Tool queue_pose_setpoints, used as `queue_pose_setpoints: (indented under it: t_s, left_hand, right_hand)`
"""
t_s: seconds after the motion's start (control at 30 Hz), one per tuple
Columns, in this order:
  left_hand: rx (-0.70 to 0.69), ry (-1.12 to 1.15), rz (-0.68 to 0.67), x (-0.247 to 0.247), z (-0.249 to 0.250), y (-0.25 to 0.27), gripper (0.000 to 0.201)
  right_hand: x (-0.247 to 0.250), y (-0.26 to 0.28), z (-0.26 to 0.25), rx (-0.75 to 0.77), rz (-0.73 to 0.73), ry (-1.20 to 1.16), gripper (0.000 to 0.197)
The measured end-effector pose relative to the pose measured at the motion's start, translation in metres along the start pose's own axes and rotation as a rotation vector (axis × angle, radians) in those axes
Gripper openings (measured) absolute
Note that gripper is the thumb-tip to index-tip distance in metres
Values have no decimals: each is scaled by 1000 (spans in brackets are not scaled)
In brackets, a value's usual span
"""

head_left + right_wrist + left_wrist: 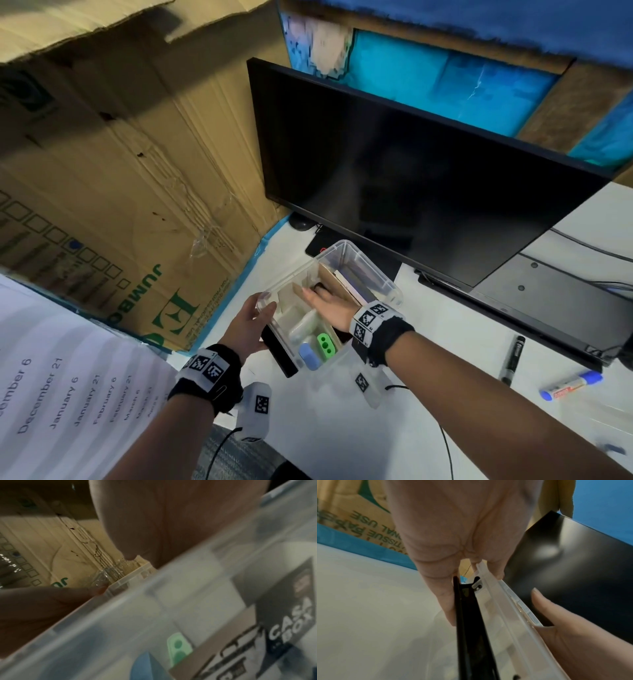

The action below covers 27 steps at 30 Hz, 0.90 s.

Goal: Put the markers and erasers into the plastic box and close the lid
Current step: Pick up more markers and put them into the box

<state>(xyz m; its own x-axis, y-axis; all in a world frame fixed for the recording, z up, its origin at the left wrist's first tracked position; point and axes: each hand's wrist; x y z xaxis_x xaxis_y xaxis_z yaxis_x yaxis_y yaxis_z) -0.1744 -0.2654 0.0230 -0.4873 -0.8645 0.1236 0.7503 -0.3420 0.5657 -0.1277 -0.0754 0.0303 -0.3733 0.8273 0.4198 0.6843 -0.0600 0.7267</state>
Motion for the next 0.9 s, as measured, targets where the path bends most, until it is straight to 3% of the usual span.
queue_pose_setpoints:
  t_s: [0.1, 0.2, 0.37, 0.5, 0.57, 0.73, 0.83, 0.9]
  left_hand:
    - [8, -11, 3, 1, 1, -1, 27]
    - [17, -25, -1, 2, 2, -2, 28]
    - [29, -72, 6, 2, 6, 0, 36]
    - [-171, -401, 170, 1, 24, 4, 65]
    - [-299, -435, 218, -13, 53, 13, 58]
    - [-528, -292, -10, -101, 111, 33, 23]
    - [-495, -318, -216, -186, 111, 35, 23]
    - [-438, -389, -318, -247, 99, 36, 26]
  right_hand:
    - [-2, 7, -7, -38, -27, 117, 91]
    - [-2, 10, -9, -44, 1, 91, 92]
    - [11, 22, -6, 198, 90, -125, 72]
    - [42, 59, 21, 392, 318, -206, 46]
    - [60, 81, 55, 392, 452, -281, 30]
    - [82, 135, 182, 92, 833, -308, 14]
    - [78, 160, 265, -169, 933, -357, 19]
    - [73, 174, 309, -311, 917, -337, 31]
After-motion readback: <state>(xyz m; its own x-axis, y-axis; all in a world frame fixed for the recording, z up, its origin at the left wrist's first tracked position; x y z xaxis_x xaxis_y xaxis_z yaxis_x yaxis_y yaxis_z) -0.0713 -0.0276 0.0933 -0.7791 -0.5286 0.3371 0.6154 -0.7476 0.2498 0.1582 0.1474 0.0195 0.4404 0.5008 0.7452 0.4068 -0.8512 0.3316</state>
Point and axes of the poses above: each hand's wrist, its own y-axis away from the middle knuckle, its own x-axis out of the back of the hand, z = x × y, and after that the axes turned 1 degree about y, right-handed
